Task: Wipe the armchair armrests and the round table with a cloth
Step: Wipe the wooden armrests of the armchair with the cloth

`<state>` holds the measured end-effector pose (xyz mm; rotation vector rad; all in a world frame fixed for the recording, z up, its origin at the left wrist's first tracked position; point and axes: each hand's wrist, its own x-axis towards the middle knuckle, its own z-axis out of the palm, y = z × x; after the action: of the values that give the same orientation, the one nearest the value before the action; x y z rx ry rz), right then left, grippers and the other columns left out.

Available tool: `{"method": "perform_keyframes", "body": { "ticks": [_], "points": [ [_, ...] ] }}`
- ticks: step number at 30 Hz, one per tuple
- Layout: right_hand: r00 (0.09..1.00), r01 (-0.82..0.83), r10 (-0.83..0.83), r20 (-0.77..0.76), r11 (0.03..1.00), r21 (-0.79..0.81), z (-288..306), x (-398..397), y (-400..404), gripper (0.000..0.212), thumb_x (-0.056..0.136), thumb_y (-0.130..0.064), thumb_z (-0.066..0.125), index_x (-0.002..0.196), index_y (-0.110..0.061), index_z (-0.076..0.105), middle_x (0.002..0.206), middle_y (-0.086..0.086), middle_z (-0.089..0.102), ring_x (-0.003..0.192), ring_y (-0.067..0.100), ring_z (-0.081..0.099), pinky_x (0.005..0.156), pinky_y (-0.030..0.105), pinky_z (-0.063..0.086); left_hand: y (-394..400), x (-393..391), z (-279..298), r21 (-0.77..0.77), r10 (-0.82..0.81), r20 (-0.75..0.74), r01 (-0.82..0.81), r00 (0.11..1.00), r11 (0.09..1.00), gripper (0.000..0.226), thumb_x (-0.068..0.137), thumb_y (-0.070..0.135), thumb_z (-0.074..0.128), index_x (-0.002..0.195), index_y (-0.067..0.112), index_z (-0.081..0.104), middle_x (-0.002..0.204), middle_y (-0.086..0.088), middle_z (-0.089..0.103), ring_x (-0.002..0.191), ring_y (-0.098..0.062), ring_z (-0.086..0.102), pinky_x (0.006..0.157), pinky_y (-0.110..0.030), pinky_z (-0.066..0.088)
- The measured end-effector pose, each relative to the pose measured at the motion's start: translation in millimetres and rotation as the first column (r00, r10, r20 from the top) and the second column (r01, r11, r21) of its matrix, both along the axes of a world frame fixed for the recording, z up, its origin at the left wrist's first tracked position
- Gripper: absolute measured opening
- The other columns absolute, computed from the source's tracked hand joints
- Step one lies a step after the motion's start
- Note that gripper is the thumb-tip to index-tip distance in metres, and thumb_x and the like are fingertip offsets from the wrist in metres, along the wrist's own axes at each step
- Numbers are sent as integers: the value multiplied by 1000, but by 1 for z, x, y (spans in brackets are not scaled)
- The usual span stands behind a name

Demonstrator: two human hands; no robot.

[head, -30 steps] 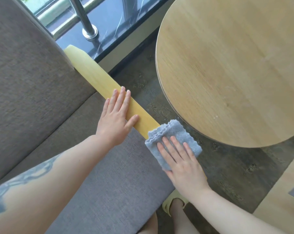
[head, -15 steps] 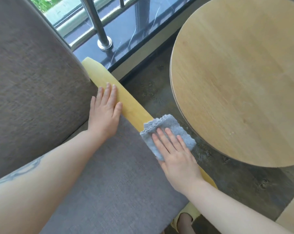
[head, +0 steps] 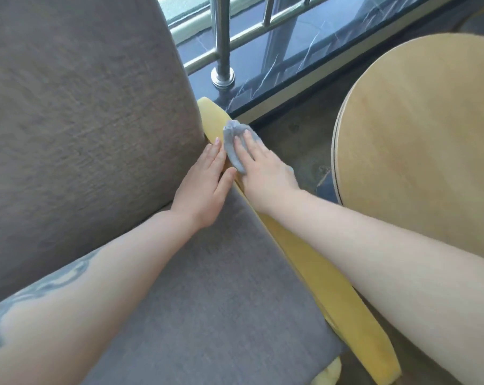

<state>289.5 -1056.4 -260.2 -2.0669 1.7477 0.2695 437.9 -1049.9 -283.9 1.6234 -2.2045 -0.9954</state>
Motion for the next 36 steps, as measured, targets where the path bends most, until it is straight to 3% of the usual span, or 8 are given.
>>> {"method": "perform_keyframes", "body": {
  "ticks": [5,9,12,15,19,30,33,36],
  "points": [
    [987,-157,160,-35,985,67,-3,41,-89,72,98,-10,38,154,-19,-7,161,-2,-14,148,20,-9,119,39,6,-13,-2,4,55,252,-238,-246,938,968,54,101,33,15,150,11,23,157,-4,22,145,-12,16,120,-31,11],
    [971,-207,208,120,978,-17,3,3,-41,58,102,-11,32,154,-20,9,162,-3,0,148,18,-3,118,35,6,-8,-8,8,49,272,-370,-274,889,961,48,102,31,21,141,12,42,152,-8,35,142,-17,28,118,-38,20],
    [976,-142,148,159,989,-50,3,-40,48,61,97,-7,40,153,-18,19,161,-2,12,148,20,4,116,34,13,11,-13,5,38,306,-265,-308,914,951,46,103,31,24,129,11,55,151,-12,35,143,-24,24,119,-37,16],
    [993,-91,101,62,984,-154,-3,-63,144,67,86,-4,45,151,-14,28,158,3,24,146,26,15,114,40,25,53,-35,2,-39,210,-54,-212,976,977,49,100,31,27,144,14,39,157,-5,23,147,-22,9,119,-39,10],
    [983,-163,172,71,980,-115,-5,-85,252,64,80,-9,40,144,-14,40,150,-1,41,146,19,16,117,37,16,119,-79,-4,-19,-3,102,4,995,1000,62,95,43,19,152,20,12,160,0,-3,146,-17,-14,118,-35,1],
    [949,-82,147,279,969,-232,-4,-135,282,53,92,-9,46,144,-21,40,151,-7,39,126,13,47,96,25,40,152,-147,6,59,206,201,-222,958,973,70,94,44,23,152,11,1,160,-8,-10,146,-21,-14,117,-35,-6],
    [888,61,11,459,988,-142,3,-172,297,58,79,3,52,133,-17,56,144,-7,48,108,15,52,83,33,48,164,-178,10,67,269,239,-292,933,954,65,100,34,34,152,9,4,160,-10,-8,146,-25,-12,117,-42,-5],
    [722,442,-338,604,897,-26,25,-195,309,64,67,2,59,126,-22,61,135,-15,55,114,6,50,93,31,45,177,-215,16,87,227,229,-252,947,964,62,101,35,32,153,11,8,160,-6,-10,146,-22,-14,117,-44,-4]
  ]
}}
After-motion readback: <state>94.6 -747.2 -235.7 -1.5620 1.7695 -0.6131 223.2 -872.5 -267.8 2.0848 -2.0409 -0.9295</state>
